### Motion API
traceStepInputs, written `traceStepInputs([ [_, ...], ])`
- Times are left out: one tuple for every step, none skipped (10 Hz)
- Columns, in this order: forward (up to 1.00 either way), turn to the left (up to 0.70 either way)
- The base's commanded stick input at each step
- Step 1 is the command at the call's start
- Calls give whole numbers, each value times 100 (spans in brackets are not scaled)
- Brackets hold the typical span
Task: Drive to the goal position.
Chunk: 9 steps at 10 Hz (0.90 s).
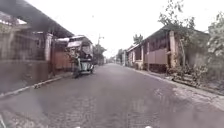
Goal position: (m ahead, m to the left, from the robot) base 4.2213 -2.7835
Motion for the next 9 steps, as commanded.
traceStepInputs([
  [100, 0],
  [100, 0],
  [100, 0],
  [100, 0],
  [100, 0],
  [100, 0],
  [100, 0],
  [100, 0],
  [100, 0],
])
